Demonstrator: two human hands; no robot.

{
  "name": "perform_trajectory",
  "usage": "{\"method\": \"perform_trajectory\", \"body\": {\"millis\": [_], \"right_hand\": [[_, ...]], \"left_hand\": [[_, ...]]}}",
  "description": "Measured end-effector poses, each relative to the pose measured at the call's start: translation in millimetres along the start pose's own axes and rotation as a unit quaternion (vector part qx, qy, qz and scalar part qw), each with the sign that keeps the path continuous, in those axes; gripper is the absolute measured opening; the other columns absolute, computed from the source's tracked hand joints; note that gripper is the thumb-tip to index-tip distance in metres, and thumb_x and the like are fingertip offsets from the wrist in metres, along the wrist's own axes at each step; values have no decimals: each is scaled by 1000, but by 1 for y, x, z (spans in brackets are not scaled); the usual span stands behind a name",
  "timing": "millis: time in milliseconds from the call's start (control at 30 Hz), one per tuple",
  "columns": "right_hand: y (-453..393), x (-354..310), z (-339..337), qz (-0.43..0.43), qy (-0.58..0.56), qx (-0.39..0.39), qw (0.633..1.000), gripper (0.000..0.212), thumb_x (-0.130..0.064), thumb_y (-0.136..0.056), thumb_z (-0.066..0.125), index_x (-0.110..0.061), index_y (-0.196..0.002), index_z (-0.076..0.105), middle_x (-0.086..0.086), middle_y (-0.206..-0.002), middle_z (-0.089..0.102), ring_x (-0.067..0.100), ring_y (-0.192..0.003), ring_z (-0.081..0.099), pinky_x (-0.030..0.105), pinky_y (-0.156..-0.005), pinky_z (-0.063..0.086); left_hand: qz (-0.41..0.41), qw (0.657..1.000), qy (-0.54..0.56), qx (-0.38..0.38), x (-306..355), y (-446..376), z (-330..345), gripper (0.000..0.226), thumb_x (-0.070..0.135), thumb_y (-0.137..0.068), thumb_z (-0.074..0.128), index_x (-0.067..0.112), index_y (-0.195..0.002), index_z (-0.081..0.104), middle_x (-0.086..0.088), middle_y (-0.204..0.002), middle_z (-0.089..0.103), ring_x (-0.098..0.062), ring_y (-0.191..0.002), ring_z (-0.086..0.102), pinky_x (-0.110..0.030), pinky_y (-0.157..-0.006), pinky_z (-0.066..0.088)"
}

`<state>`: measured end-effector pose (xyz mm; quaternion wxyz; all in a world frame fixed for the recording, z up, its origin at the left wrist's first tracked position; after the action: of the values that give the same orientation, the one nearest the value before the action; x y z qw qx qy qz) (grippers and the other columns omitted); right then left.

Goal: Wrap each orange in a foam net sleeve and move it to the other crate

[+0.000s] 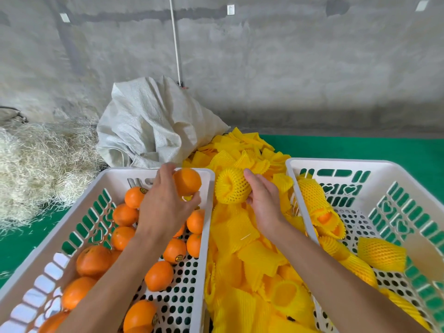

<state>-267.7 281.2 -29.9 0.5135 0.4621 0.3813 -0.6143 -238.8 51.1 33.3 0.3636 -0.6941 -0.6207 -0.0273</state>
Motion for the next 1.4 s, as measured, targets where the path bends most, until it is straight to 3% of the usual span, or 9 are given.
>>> {"method": "perform_trajectory", "body": {"millis": [167,333,433,533,633,800,933,1033,1400], "right_hand": [[23,-41,10,-213,115,-8,970,34,-38,-104,58,-18,-78,50,-8,-67,42,8,-63,38,24,-56,36],[49,-60,35,-363,269,-61,890,17,-27,-105,57,-13,-98,63,-7,-96,58,12,-92,60,26,-77,50],[63,-63,49,-435,350,-98,824,24,-28,-106,53,-10,-106,70,-4,-111,59,12,-97,62,27,-76,53],[73,-65,58,-494,404,-119,761,23,-26,-103,55,-11,-106,74,0,-116,61,17,-90,62,29,-75,51],[76,-65,62,-519,451,-114,716,14,-22,-96,64,-14,-95,76,1,-113,64,20,-86,57,37,-76,48],[88,-62,71,-568,484,-147,649,16,-23,-93,66,-13,-82,73,6,-98,65,25,-81,51,40,-69,41],[92,-66,69,-573,432,-160,678,19,-22,-97,64,-9,-90,76,7,-105,69,24,-81,59,38,-72,46],[86,-72,59,-559,389,-116,723,15,-9,-98,62,-1,-89,71,9,-94,64,23,-76,62,36,-66,51],[55,-66,29,-410,254,-12,876,23,-12,-107,44,-1,-96,61,0,-92,59,9,-85,59,17,-76,44]], "left_hand": [[-16,982,188,-25,28,22,20,60,45,-81,87,47,-124,45,17,-118,56,0,-79,66,-20,-65,48],[-56,956,282,-63,29,30,36,62,36,-85,86,41,-136,52,9,-114,67,-5,-77,73,-23,-65,59],[-87,889,432,-123,35,30,47,50,10,-95,75,29,-139,59,3,-117,71,-23,-91,77,-38,-79,65],[-153,741,621,-204,46,31,58,39,-3,-101,50,13,-134,64,-12,-124,73,-29,-119,69,-48,-101,56],[-195,620,716,-254,56,35,62,30,12,-83,51,5,-110,63,-14,-106,61,-28,-107,59,-44,-103,52],[-258,648,670,-254,50,40,71,63,44,-105,55,-6,-143,50,-24,-140,60,-33,-140,54,-47,-118,43],[-303,592,706,-243,41,43,73,73,59,-107,37,-1,-144,56,-21,-148,58,-27,-141,54,-38,-113,50],[-318,594,713,-193,34,40,75,72,52,-111,29,-3,-154,42,-26,-159,41,-34,-152,36,-45,-126,31],[-310,592,728,-154,34,41,79,52,36,-114,32,5,-154,44,-20,-148,58,-32,-142,52,-39,-110,51]]}}
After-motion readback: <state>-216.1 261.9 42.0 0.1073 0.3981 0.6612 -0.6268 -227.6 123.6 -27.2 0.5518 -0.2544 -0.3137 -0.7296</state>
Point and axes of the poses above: each hand's wrist, its own y-axis away from the middle knuckle, its own z-axis out of the palm, x = y × z, the point moved 8 cm from there along -y, towards the middle knuckle
